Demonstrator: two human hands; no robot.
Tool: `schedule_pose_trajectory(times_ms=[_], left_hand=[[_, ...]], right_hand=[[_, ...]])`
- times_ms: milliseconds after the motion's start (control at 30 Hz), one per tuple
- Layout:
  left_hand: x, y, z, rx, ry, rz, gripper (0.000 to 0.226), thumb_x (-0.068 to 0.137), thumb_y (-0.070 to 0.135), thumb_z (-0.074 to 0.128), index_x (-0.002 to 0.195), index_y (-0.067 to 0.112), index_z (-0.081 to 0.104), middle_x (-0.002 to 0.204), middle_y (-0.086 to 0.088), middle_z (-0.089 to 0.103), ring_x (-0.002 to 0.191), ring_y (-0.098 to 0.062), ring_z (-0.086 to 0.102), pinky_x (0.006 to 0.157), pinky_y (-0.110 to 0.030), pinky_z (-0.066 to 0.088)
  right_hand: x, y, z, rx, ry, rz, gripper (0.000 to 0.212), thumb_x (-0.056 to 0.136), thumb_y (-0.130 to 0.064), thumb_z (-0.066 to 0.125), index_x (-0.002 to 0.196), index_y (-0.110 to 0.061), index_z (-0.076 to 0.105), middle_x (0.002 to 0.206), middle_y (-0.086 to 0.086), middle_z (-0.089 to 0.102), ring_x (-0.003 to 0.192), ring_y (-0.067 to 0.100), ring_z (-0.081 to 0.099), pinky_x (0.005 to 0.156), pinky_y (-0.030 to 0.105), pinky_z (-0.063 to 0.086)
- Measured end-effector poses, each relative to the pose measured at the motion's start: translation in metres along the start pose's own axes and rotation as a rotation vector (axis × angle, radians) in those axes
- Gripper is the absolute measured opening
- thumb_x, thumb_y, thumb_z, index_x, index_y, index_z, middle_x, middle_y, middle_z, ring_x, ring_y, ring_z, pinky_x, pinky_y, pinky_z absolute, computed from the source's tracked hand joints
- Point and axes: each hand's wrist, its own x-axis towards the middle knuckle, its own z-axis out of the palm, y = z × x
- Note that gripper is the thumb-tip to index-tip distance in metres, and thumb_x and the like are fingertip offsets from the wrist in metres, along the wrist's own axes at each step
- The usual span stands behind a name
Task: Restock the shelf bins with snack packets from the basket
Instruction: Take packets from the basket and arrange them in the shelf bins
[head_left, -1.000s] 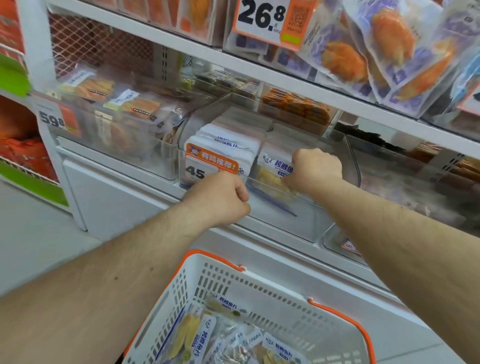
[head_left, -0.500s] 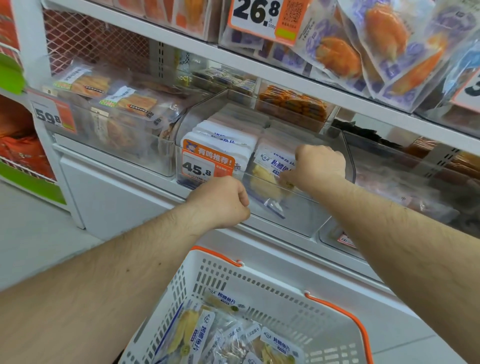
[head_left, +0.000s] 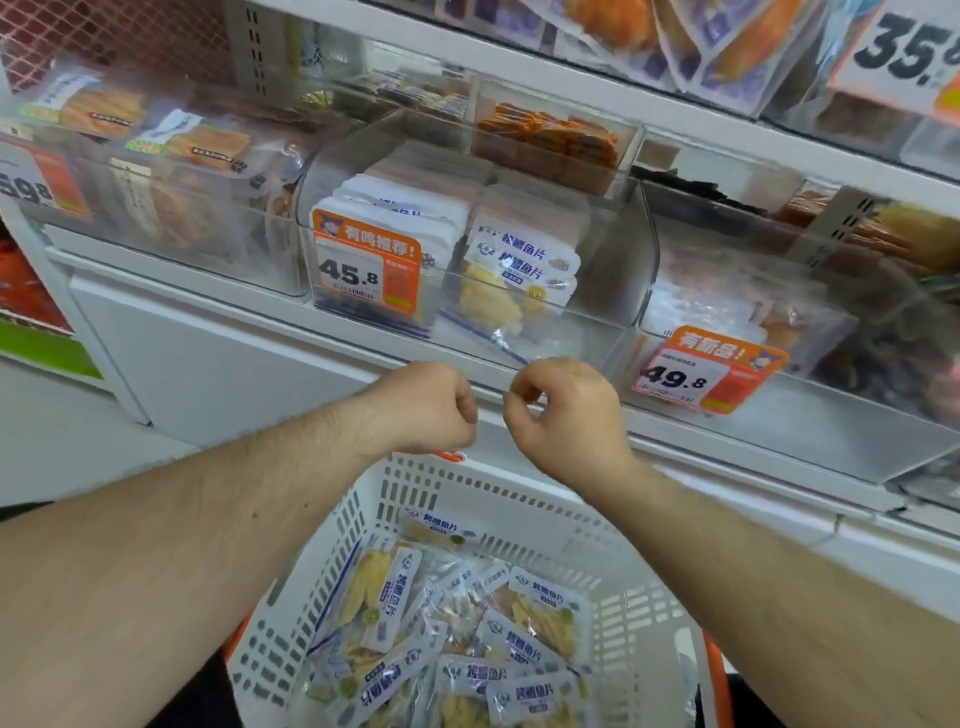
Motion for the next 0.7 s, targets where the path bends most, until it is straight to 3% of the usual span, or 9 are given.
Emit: schedule_pose_trajectory(times_ms=[133,233,333,400,567,700], left_hand=[[-0.007,-0.001,0.023,0.031,-0.139,0.001,0.010,0.083,0.023,0.070,0.084,0.032,0.066,0.096,0.011,0.069,0.085,-0.008,0.065,0.075,-0.027,0.054],[-0.007,-0.002,0.036,0.060,-0.218,0.008,0.009,0.084,0.024,0.070,0.091,0.030,0.068,0.105,0.012,0.067,0.088,-0.007,0.064,0.080,-0.028,0.055],[-0.003,-0.002,0.050,0.081,-0.289,0.034,0.010,0.087,0.023,0.070,0.094,0.030,0.067,0.093,0.017,0.062,0.078,0.001,0.057,0.065,-0.020,0.045],[0.000,-0.002,0.059,0.097,-0.333,0.058,0.012,0.087,0.021,0.067,0.097,0.028,0.068,0.091,0.018,0.060,0.073,0.003,0.055,0.057,-0.017,0.040],[0.009,-0.001,0.077,0.173,-0.440,0.103,0.018,0.090,0.021,0.064,0.107,0.023,0.069,0.086,0.021,0.059,0.064,0.005,0.050,0.050,-0.010,0.035],[0.016,-0.003,0.085,0.183,-0.481,0.086,0.017,0.089,0.023,0.066,0.106,0.024,0.070,0.079,0.022,0.056,0.069,0.002,0.052,0.059,-0.018,0.039]], right_hand=[[-0.044,0.020,0.020,0.043,-0.326,0.261,0.011,0.083,-0.020,0.060,0.077,-0.015,0.067,0.076,-0.003,0.067,0.075,0.022,0.061,0.068,0.036,0.051],[-0.072,0.035,0.039,-0.011,-0.637,0.395,0.010,0.088,-0.022,0.058,0.078,-0.021,0.060,0.082,-0.004,0.065,0.082,0.022,0.061,0.072,0.033,0.051],[-0.105,0.046,0.063,-0.056,-1.016,0.444,0.009,0.089,-0.025,0.060,0.088,-0.017,0.065,0.093,-0.001,0.066,0.087,0.019,0.059,0.076,0.030,0.049],[-0.131,0.054,0.077,-0.092,-1.186,0.464,0.018,0.089,-0.024,0.063,0.100,-0.011,0.069,0.101,0.005,0.068,0.087,0.019,0.057,0.076,0.029,0.047],[-0.194,0.069,0.100,-0.142,-1.530,0.480,0.025,0.087,-0.021,0.067,0.106,-0.006,0.071,0.106,0.011,0.071,0.097,0.026,0.065,0.087,0.035,0.054],[-0.225,0.077,0.105,-0.152,-1.608,0.482,0.024,0.084,-0.023,0.071,0.106,-0.013,0.068,0.105,0.007,0.067,0.095,0.023,0.061,0.089,0.034,0.053]])
